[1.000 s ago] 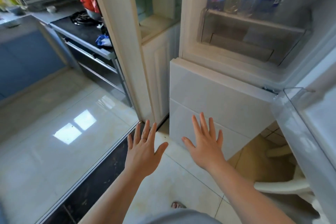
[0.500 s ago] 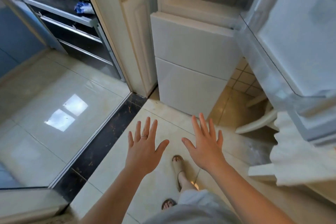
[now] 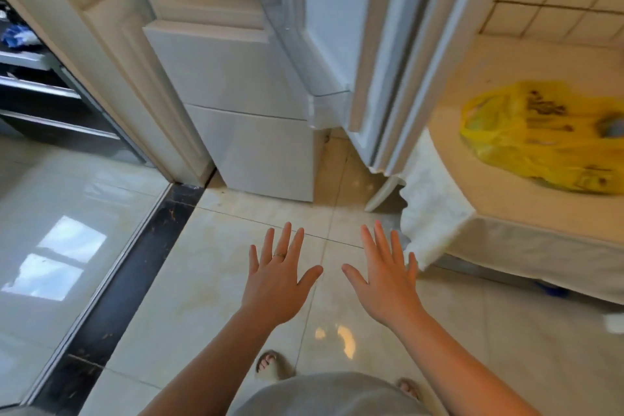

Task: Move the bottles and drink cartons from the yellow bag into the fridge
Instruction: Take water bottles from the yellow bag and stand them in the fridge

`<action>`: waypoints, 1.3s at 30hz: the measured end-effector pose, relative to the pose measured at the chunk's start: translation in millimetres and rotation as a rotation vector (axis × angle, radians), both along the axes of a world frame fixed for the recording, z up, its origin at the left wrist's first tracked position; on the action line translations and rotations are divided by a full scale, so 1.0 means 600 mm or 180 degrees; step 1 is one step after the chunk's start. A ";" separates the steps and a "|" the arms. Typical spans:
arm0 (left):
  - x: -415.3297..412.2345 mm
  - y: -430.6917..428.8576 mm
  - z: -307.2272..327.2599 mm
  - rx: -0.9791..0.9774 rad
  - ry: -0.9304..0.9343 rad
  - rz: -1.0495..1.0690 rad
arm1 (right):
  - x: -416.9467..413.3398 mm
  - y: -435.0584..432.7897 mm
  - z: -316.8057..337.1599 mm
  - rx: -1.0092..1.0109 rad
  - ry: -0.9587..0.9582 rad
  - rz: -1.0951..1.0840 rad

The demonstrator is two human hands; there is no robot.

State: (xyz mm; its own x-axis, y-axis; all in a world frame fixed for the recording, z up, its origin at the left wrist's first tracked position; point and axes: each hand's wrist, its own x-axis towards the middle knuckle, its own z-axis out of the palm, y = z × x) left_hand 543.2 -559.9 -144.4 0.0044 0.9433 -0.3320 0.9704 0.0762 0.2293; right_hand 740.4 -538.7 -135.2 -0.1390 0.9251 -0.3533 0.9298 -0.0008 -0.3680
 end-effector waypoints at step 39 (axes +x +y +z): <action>0.875 0.525 -0.016 0.0365 -0.0457 -0.1524 | 0.929 0.418 0.022 0.0269 -0.0824 -0.0339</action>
